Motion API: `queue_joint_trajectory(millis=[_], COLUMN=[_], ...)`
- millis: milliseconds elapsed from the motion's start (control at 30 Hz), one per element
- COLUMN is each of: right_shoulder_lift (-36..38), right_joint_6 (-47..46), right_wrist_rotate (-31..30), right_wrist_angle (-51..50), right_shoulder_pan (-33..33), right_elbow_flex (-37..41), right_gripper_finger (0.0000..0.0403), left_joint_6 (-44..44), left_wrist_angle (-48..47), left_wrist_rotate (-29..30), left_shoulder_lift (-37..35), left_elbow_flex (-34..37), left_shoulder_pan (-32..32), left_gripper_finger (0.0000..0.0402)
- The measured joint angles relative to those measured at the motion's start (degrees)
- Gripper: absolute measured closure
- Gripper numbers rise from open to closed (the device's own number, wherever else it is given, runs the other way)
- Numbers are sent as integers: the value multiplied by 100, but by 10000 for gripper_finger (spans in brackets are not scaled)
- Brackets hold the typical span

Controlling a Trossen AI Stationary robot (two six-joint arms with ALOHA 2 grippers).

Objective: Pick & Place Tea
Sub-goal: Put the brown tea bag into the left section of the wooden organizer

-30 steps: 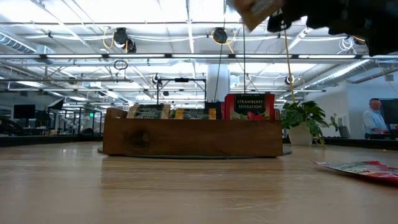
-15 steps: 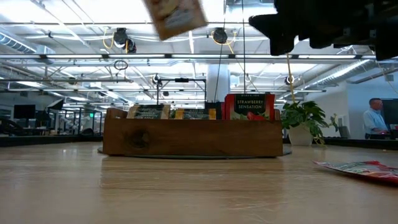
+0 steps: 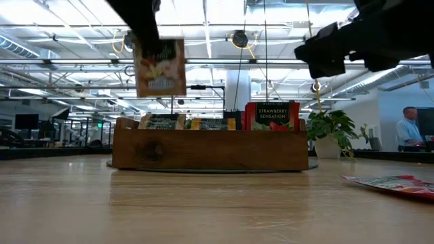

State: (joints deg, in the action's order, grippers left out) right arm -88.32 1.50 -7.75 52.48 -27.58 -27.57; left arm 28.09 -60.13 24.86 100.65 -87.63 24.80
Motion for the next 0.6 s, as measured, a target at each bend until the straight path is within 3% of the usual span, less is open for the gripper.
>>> queue_joint_trajectory(millis=[267,600], right_shoulder_lift=[1,1], right_joint_6=[270,284], right_wrist_rotate=[-424,-444], right_wrist_angle=[87,125], right_shoulder_pan=[-185,-174], right_elbow_flex=[-2,-2], right_gripper_finger=[195,195], left_joint_6=[-244,-423], left_wrist_angle=[347,1037], left_wrist_rotate=[-412,-650], left_shoulder_lift=[15,15], left_elbow_flex=[627,1272], left_shoulder_pan=[-282,-563], left_gripper_finger=[400,398])
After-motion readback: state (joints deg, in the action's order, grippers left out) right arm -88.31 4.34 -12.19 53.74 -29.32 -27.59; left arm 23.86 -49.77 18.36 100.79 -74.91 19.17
